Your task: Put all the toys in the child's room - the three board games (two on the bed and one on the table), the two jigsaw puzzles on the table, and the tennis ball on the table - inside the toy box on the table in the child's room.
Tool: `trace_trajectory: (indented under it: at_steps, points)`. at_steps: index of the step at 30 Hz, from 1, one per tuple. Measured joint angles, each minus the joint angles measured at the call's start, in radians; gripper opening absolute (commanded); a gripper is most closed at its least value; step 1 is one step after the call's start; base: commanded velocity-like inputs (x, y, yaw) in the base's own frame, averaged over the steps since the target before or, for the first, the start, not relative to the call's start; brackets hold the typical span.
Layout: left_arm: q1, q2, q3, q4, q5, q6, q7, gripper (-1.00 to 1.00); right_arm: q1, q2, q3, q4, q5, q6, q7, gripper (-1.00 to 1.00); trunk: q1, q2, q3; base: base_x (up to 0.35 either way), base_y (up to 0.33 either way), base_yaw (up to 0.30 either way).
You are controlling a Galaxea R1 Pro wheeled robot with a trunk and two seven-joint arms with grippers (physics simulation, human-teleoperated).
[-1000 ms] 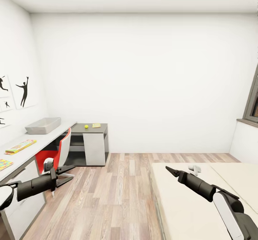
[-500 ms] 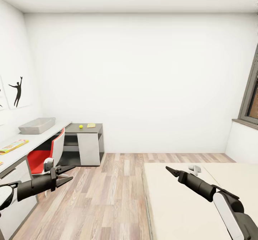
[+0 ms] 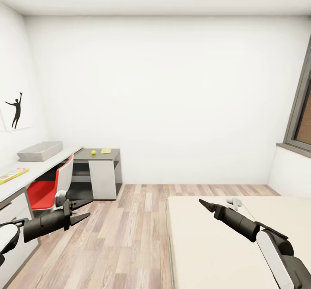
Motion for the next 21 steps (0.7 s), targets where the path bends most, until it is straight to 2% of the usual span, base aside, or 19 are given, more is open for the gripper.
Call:
trace_trajectory:
  at_steps: [8,21]
  points:
    - [-0.001,-0.023,-0.001,0.0,-0.001,-0.001,0.012,1.0,0.0,0.018,0.001,0.003,0.001,0.0,0.0,1.0,0.0,0.0,0.0,0.0,-0.176,0.0]
    - [-0.001,-0.031,-0.002,-0.002,0.001,0.0,0.068,1.0,0.001,0.022,0.0,-0.001,0.001,0.0,0.0,1.0,0.0,0.0,0.0,0.0,-0.281,0.0]
